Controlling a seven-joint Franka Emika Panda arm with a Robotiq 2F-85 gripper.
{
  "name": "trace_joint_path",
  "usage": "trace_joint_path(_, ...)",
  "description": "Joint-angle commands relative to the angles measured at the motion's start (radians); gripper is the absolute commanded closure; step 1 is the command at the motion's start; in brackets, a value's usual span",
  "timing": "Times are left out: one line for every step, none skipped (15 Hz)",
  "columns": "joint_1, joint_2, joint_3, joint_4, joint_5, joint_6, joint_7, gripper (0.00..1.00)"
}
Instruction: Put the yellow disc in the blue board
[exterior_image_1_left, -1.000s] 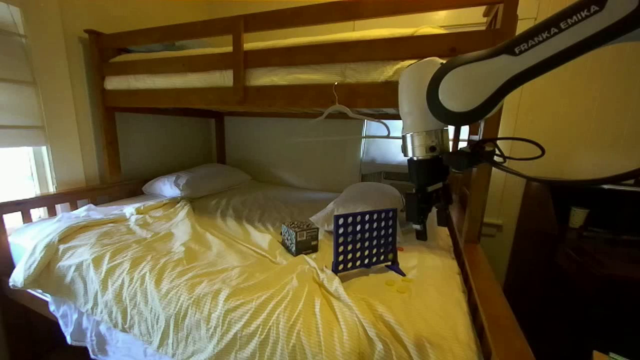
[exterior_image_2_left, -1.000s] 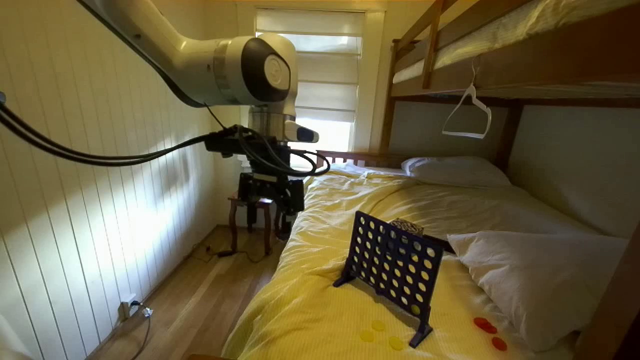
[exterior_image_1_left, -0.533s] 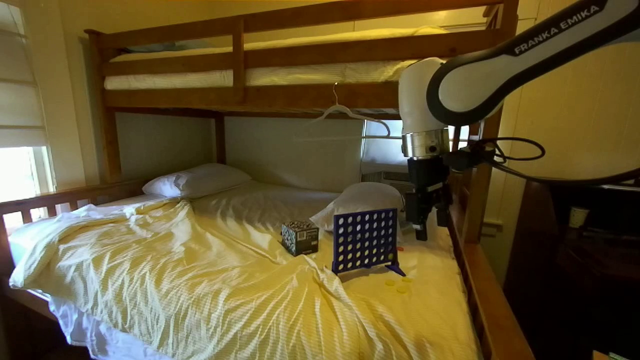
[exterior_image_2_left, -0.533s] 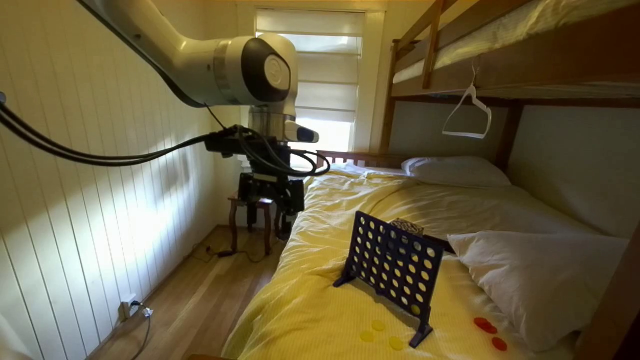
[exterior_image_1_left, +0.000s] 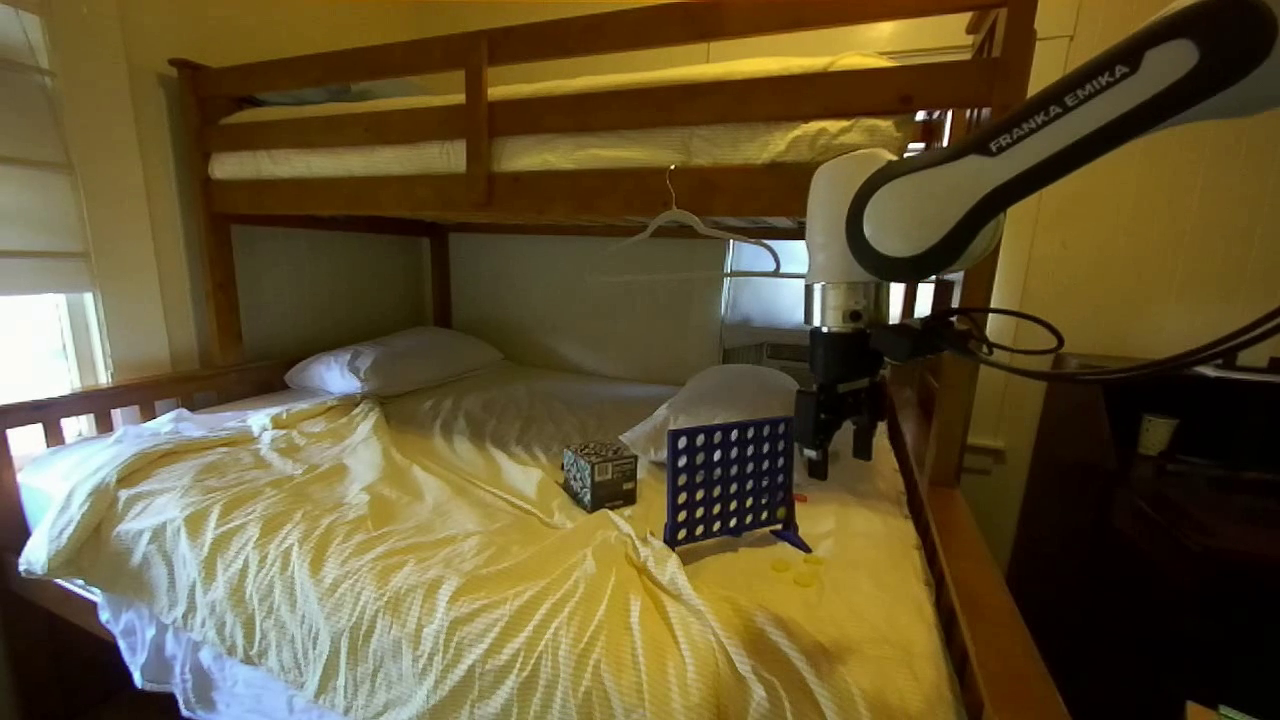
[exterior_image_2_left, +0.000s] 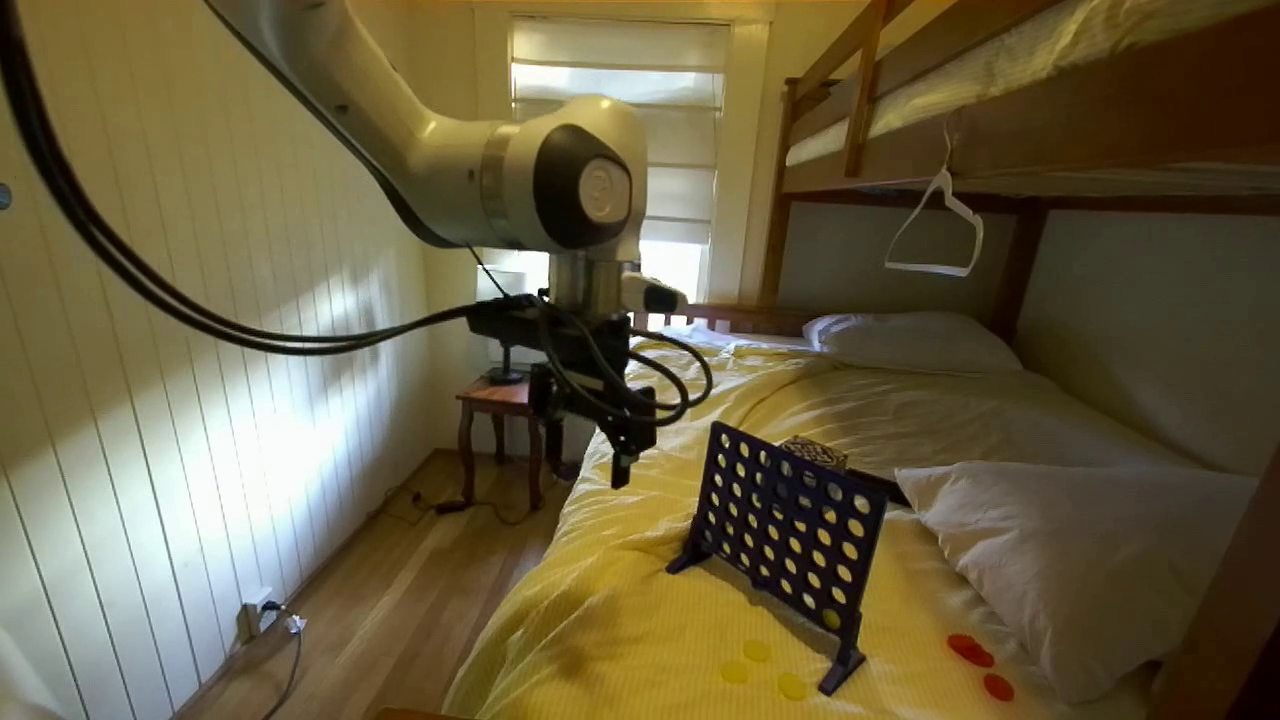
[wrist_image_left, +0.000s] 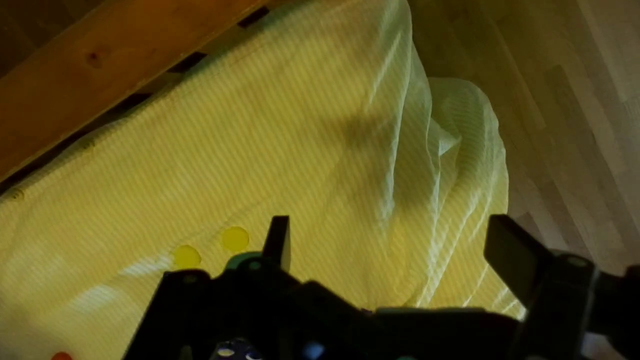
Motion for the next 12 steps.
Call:
trace_joint_path(-0.014, 0.065, -0.043, -0.019, 0.032, 0.176, -0.073, 0.0)
trace_joint_path(-0.018, 0.088, -0.052, -0.019, 0.033, 0.22, -0.085, 0.0)
trace_joint_path(-0.021, 0.115, -0.061, -0.014, 0.035, 0.257, -0.101, 0.0)
trace_joint_path(-0.023, 0.142, -0.07, -0.01, 0.039, 0.287, -0.113, 0.0)
trace_joint_path(-0.023, 0.168, -0.079, -0.007, 0.054, 0.318, -0.136, 0.0)
trace_joint_path(-0.024, 0.192, -0.087, -0.003, 0.073, 0.338, -0.16, 0.0)
trace_joint_path(-0.023, 0.216, -0.094, 0.001, 0.098, 0.359, -0.192, 0.0)
trace_joint_path(-0.03, 0.24, -0.098, 0.005, 0.104, 0.371, -0.192, 0.0)
trace_joint_path(-0.034, 0.256, -0.102, 0.011, 0.129, 0.364, -0.199, 0.0)
trace_joint_path(-0.031, 0.211, -0.09, -0.015, 0.08, 0.352, -0.159, 0.0)
trace_joint_path(-0.034, 0.229, -0.095, -0.012, 0.093, 0.357, -0.168, 0.0)
trace_joint_path(-0.036, 0.243, -0.096, -0.006, 0.099, 0.359, -0.173, 0.0)
